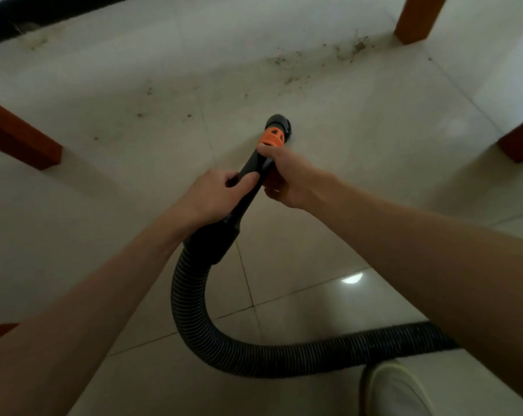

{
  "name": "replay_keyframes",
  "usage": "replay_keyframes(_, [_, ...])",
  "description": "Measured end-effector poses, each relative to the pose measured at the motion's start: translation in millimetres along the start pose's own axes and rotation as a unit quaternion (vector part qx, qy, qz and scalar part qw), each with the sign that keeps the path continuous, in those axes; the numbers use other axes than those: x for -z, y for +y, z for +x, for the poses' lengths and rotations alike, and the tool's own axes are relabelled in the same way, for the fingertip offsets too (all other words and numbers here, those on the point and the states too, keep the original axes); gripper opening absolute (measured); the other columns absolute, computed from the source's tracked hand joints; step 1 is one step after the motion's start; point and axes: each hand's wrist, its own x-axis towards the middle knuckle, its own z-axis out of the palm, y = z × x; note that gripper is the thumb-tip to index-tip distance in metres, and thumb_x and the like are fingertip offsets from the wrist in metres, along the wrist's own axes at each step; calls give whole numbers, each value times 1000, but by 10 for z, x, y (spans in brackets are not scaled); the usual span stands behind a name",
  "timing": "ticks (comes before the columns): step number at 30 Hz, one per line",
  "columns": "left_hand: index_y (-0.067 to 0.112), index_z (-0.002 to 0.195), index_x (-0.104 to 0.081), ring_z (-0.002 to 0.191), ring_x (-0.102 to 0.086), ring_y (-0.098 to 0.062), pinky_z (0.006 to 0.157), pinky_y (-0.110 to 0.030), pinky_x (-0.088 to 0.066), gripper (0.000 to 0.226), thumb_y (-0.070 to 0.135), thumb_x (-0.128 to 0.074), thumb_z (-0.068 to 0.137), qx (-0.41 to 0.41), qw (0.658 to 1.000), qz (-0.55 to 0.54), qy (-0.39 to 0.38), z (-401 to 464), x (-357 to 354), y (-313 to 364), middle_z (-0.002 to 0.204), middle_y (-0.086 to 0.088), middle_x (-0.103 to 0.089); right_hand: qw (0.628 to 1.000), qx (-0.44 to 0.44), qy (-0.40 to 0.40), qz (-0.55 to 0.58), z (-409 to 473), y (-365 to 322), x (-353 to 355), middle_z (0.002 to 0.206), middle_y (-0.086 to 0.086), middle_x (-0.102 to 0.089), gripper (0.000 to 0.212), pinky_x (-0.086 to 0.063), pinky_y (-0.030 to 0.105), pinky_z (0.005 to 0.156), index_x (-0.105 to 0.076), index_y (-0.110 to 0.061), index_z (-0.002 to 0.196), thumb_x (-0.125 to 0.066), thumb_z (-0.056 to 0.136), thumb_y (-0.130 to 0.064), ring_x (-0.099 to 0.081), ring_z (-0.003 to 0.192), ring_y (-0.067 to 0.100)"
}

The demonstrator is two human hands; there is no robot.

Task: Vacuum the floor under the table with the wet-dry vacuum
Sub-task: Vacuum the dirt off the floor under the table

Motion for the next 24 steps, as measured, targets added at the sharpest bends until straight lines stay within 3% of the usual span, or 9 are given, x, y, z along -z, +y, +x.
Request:
replay_keyframes(3, [6,84,-64,70,-64,-26,63,-35,-49,43,46,-50,91,-54,998,18,30,5,-42,256,76,-10,-68,999,22,19,30,-206,-60,171,73,1,-46,25,-30,22,54,-47,-14,81,-54,95,-34,-42,58,10])
replay_keyframes(7, [9,88,-60,72,-62,-23,68,-34,-49,34,43,-54,90,-100,995,-18,11,-32,-193,609,78,-5,-63,989,87,67,103,-577,-132,482,74,5,-48,23,-33,24,54,-51,-9,84,-58,93,-29,-43,60,13])
replay_keyframes(9, [10,91,-59,75,-63,-23,70,-35,-50,33,43,-55,90,-106,994,-38,-13,-136,-309,742,81,-5,-63,987,97,78,101,-734,-55,670,80,6,-52,23,-37,26,59,-54,-8,90,-58,93,-30,-48,68,16])
replay_keyframes(12, [13,83,-56,66,-57,-15,60,-27,-45,30,42,-54,91,-109,991,-50,-59,-397,-549,829,73,0,-59,988,93,90,87,-907,191,904,83,5,-54,24,-38,28,64,-55,-9,94,-58,92,-33,-49,73,17])
replay_keyframes(14, [17,77,-54,60,-53,-9,53,-19,-40,28,41,-53,92,-104,989,-50,-97,-562,-700,826,69,4,-56,986,92,112,81,-1001,359,1001,87,8,-57,23,-44,34,75,-57,-8,93,-60,91,-31,-53,82,22])
replay_keyframes(16, [15,85,-58,61,-54,-6,52,-17,-39,29,43,-51,92,-92,987,-53,-119,-677,-817,800,71,4,-57,985,95,126,73,-1043,513,1076,94,12,-60,27,-48,44,92,-59,-5,99,-62,89,-30,-56,90,27])
replay_keyframes(18, [13,97,-59,65,-56,-5,53,-15,-39,33,44,-50,92,-81,986,-53,-138,-766,-889,808,76,5,-59,985,91,133,56,-1101,622,1138,98,13,-63,32,-46,47,98,-61,-4,103,-63,88,-32,-60,94,29])
replay_keyframes(21, [17,105,-58,75,-59,-4,62,-16,-44,33,46,-48,93,-57,977,-35,-202,-933,-925,971,87,5,-63,986,83,141,45,-1337,676,1231,105,14,-65,37,-49,42,93,-60,-3,109,-60,90,-34,-62,94,27])
replay_keyframes(24, [21,108,-57,85,-62,-7,74,-18,-48,31,46,-49,92,-24,961,-65,-267,-1182,-944,1245,98,2,-65,984,75,144,71,-1734,651,1373,90,10,-63,22,-51,37,88,-59,-6,92,-58,93,-28,-61,84,22])
